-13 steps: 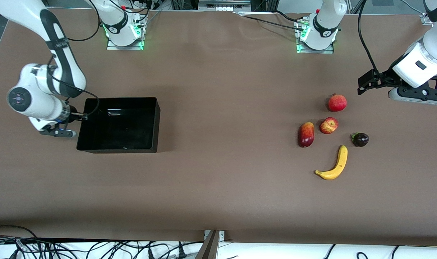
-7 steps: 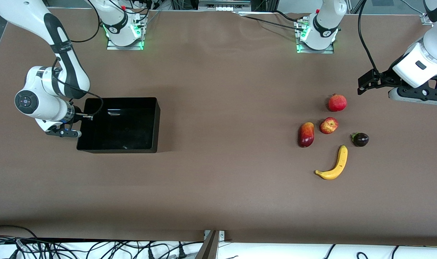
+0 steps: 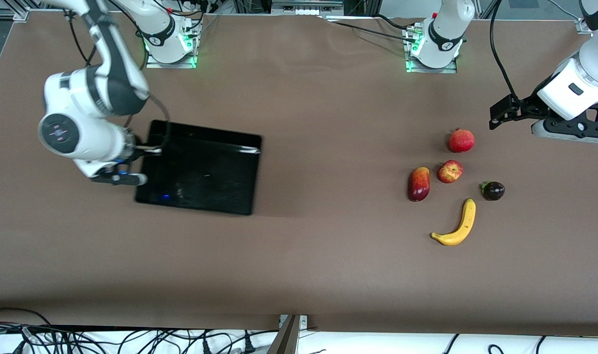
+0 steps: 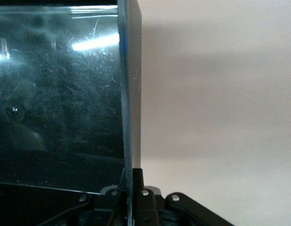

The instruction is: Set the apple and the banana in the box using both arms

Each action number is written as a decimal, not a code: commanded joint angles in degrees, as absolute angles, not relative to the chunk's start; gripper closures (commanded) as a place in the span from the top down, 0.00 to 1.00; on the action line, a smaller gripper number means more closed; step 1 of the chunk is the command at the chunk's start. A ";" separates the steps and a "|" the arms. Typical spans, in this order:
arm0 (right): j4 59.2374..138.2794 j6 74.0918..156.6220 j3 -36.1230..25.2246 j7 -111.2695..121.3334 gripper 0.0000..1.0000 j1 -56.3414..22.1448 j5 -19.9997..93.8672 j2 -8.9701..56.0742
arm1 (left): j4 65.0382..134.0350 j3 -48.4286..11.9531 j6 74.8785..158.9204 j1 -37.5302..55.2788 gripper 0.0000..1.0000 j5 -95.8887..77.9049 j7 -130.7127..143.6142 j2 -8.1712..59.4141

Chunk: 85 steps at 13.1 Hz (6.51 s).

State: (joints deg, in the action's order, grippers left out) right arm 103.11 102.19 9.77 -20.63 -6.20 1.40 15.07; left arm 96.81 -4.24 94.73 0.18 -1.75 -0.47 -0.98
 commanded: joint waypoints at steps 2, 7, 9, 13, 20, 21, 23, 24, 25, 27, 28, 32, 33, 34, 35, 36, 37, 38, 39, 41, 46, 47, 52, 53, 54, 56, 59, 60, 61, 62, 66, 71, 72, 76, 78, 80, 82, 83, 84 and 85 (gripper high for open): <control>97.22 101.59 9.49 -27.58 0.00 -16.58 9.12 19.32 | 95.27 -4.48 94.22 0.44 1.00 -0.26 -0.35 -0.26; 88.79 110.45 9.49 -40.50 0.00 -30.65 9.76 30.29 | 95.27 -4.48 94.31 0.35 1.00 -0.26 -0.35 -0.26; 84.40 116.95 9.49 -40.96 0.00 -35.48 9.76 36.62 | 95.27 -4.48 94.31 0.35 1.00 -0.26 -0.44 -0.26; 83.58 124.70 9.49 -40.70 0.88 -37.71 9.84 40.60 | 95.27 -4.48 94.40 0.35 1.00 -0.26 -0.44 -0.26; 83.32 107.36 2.94 -30.80 1.00 -30.24 8.53 25.60 | 95.27 -4.40 94.31 0.35 1.00 -0.26 -0.35 -0.26; 83.32 102.53 -0.58 -27.98 1.00 -30.23 8.61 23.49 | 95.27 -4.31 94.39 0.26 1.00 -0.26 -0.35 -0.18; 83.23 95.40 -7.35 -25.77 1.00 -30.32 8.44 21.19 | 95.36 -4.31 94.39 0.26 1.00 -0.18 -0.35 -0.18; 83.23 92.66 -10.17 -23.05 1.00 -30.15 8.87 20.05 | 95.45 -4.31 94.39 0.26 1.00 -0.09 -0.44 -0.18; 83.23 90.11 -11.76 -21.11 1.00 -29.62 7.31 19.52 | 95.45 -4.31 94.22 0.26 1.00 0.78 -0.53 -0.09; 84.02 90.35 -11.61 -16.64 1.00 -26.04 -1.71 16.45 | 95.45 -4.57 93.87 0.79 1.00 4.64 -0.62 0.17; 84.20 91.74 -10.12 -14.70 1.00 -23.75 -4.63 15.48 | 95.45 -4.66 93.87 1.23 1.00 6.22 -0.53 0.70; 98.11 100.69 -0.46 -8.21 1.00 -7.78 -4.75 2.59 | 96.32 -5.71 94.73 1.06 1.00 5.80 -0.70 1.58; 103.57 103.51 1.65 -6.35 1.00 -3.30 -4.49 -1.19 | 97.20 -7.11 94.92 1.14 1.00 6.41 -0.53 1.58; 105.71 104.14 2.19 -4.50 1.00 -0.73 -4.40 -2.62 | 98.51 -7.29 95.79 0.71 1.00 6.42 -0.35 2.28; 105.65 103.63 1.85 -2.31 1.00 0.08 -3.79 -2.64 | 100.70 -7.29 96.32 0.36 1.00 6.33 -0.96 2.89; 105.56 102.40 1.58 -1.24 1.00 0.87 -3.61 -2.64 | 102.11 -7.29 97.29 -0.08 1.00 5.98 -1.05 3.25; 105.47 101.96 0.62 -1.23 1.00 1.92 -3.60 -2.46 | 104.13 -7.38 100.25 -0.96 1.00 5.89 -1.32 4.47; 104.60 102.13 -0.25 -1.14 1.00 1.93 -3.69 -1.50 | 106.93 -7.30 104.81 -1.66 1.00 5.89 -2.54 5.79; 103.28 101.87 -0.35 -1.14 1.00 1.41 -3.87 -1.15 | 111.14 -7.29 110.60 -3.24 1.00 5.89 -4.11 6.93; 102.31 101.78 -0.96 -0.88 1.00 1.05 -3.78 -0.97 | 117.22 -7.29 118.62 -5.53 1.00 5.45 -7.98 9.83; 102.30 100.11 -4.22 -1.41 1.00 -2.46 -3.43 -0.97 | 126.47 -7.29 133.50 -7.03 1.00 3.44 -24.15 13.35; 102.22 99.59 -4.31 -1.23 1.00 -2.37 -3.43 -0.79 | 126.47 -7.21 133.59 -7.03 1.00 1.95 -25.13 13.97; 102.13 97.91 -4.04 -1.49 1.00 -2.46 -2.64 -0.70 | 130.77 -7.30 138.59 -7.38 1.00 -0.09 -27.60 15.20; 102.13 97.91 -3.96 -2.19 1.00 -2.55 -2.29 -0.62 | 131.04 -7.38 139.13 -7.38 1.00 -0.09 -27.68 15.81; 102.13 98.08 -4.04 -2.02 1.00 -2.55 -2.20 -0.44 | 130.96 -7.38 139.74 -7.38 1.00 -0.09 -27.69 16.52; 102.13 98.09 -4.04 -2.20 1.00 -2.46 -1.24 -0.18 | 130.96 -7.29 141.41 -7.30 1.00 -0.17 -27.60 17.75; 102.04 98.61 -4.31 -2.20 1.00 -2.37 -0.18 0.53 | 130.96 -7.29 143.35 -6.94 1.00 -0.35 -27.25 18.63; 102.13 98.44 -4.31 -2.20 1.00 -2.37 -0.18 0.44 | 130.87 -7.29 143.44 -6.94 1.00 -0.35 -27.16 18.72; 102.13 98.18 -4.39 -2.28 1.00 -2.37 -0.09 0.44 | 130.87 -7.29 143.87 -6.94 1.00 -0.35 -27.07 19.07; 102.13 98.35 -4.39 -2.46 1.00 -2.37 1.04 0.44 | 130.87 -7.29 144.49 -6.94 1.00 -0.18 -27.24 19.42; 101.08 98.70 -4.39 -2.29 1.00 -2.46 2.55 0.70 | 130.87 -7.38 144.23 -6.94 0.00 0.26 -27.34 18.46; 100.11 98.18 -4.04 -2.37 1.00 -2.64 2.55 1.32 | 129.47 -9.66 131.52 -3.62 0.00 -3.31 -25.67 4.43; 100.11 98.17 -4.04 -2.37 1.00 -2.64 2.55 1.32 | 129.11 -10.89 130.27 -2.04 0.00 -6.56 -23.58 1.52; 100.19 98.00 -4.04 -2.29 1.00 -2.64 2.55 1.32 | 127.63 -16.07 129.90 7.36 0.00 -12.11 -3.58 -0.97; 100.11 97.91 -4.04 -2.29 1.00 -2.64 2.55 1.32 | 126.48 -16.96 130.43 12.63 0.00 -12.22 7.25 0.43; 100.11 97.91 -4.04 -2.29 1.00 -2.64 2.55 1.32 | 123.24 -16.79 133.74 17.38 0.00 -11.69 12.02 5.42; 100.11 97.91 -4.04 -2.29 1.00 -2.64 2.55 1.32 | 118.50 -16.61 135.79 20.99 0.00 -11.51 14.49 12.88; 100.11 97.91 -4.04 -2.29 1.00 -2.64 2.55 1.32 | 115.52 -16.09 135.88 22.57 0.00 -11.51 14.94 16.23; 100.11 97.91 -4.04 -2.29 1.00 -2.64 2.55 1.32 | 113.05 -14.60 135.88 24.15 0.00 -11.51 15.64 18.96; 100.11 97.91 -4.04 -2.29 1.00 -2.64 2.55 1.32 | 110.85 -13.37 135.97 25.56 0.00 -11.51 15.64 21.51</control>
State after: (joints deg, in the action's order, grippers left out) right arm 101.71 99.13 -3.71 -2.01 -2.34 1.80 0.60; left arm 118.02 -16.19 136.67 22.77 -10.89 15.20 14.84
